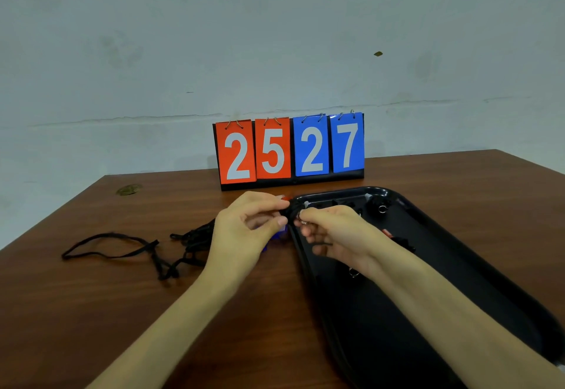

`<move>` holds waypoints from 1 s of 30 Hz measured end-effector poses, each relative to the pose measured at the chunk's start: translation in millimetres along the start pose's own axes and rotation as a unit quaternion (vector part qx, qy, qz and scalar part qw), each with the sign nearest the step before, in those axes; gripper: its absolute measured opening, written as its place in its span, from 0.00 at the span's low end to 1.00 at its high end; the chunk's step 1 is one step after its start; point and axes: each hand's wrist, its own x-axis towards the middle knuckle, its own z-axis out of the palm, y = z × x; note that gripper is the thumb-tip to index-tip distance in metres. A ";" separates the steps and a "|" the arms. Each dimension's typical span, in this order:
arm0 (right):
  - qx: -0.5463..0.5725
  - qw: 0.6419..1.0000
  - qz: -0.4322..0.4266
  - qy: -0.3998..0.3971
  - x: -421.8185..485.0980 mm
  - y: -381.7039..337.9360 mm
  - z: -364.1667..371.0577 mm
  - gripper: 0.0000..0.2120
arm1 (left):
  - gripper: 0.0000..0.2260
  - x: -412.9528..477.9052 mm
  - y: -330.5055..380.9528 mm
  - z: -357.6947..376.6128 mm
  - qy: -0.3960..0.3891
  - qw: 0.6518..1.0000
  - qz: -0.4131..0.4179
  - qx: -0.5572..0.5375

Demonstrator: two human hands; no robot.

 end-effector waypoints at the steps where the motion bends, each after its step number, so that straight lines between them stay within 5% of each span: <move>1: -0.009 1.000 -0.003 -0.001 0.3 0.6 0.4 0.08 | 0.15 -0.4 -1.7 0.0 0.006 1.000 0.019 0.024; 6: -0.045 0.999 -0.016 0.013 1.9 2.9 2.3 0.08 | 0.08 -1.6 -12.8 -1.9 0.020 0.963 0.186 0.196; 15: -0.339 0.909 -0.197 0.143 0.5 10.8 8.0 0.14 | 0.05 -4.0 -17.7 5.4 0.028 0.951 0.203 0.231; 21: -0.335 0.917 -0.170 0.134 -5.5 3.4 -13.6 0.09 | 0.05 -6.3 -6.9 14.3 0.038 0.972 0.156 0.172; 25: -0.326 0.919 -0.111 0.194 -25.3 6.9 -73.4 0.07 | 0.10 -7.5 12.2 42.3 -0.094 0.975 0.095 0.180; 30: -0.365 0.881 -0.070 0.293 -26.8 31.5 -119.2 0.08 | 0.26 -8.2 20.8 93.9 -0.310 0.889 0.080 0.326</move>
